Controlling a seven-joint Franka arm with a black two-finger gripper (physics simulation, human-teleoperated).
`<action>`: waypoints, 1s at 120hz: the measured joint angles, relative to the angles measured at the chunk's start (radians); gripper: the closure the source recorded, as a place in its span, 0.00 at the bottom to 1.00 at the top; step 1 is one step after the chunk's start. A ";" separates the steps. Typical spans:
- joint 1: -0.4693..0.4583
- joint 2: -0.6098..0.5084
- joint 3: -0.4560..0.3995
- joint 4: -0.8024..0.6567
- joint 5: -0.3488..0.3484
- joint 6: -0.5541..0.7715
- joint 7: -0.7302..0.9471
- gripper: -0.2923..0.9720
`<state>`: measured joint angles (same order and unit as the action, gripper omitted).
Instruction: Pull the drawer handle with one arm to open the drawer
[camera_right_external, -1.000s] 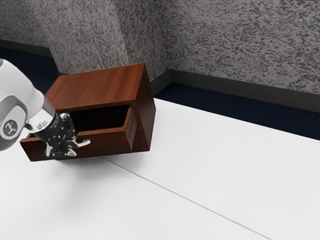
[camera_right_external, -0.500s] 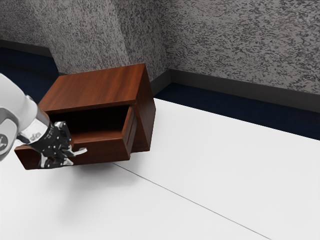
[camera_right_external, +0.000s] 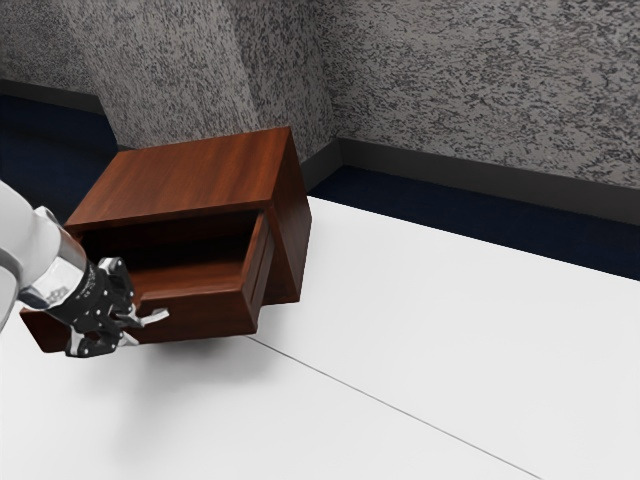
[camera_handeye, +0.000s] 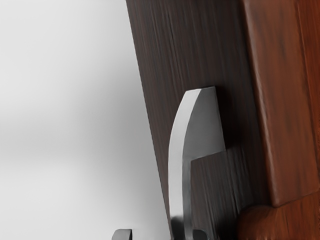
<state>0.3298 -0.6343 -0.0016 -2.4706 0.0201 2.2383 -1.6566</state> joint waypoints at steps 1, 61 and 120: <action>-0.001 0.000 0.000 0.000 0.001 0.000 0.000 0.71; -0.009 -0.006 -0.005 0.140 0.048 -0.034 0.015 0.64; -0.234 0.347 0.006 0.815 0.001 -0.722 0.034 0.29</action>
<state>0.0956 -0.2869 0.0046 -1.6553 0.0210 1.5167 -1.6229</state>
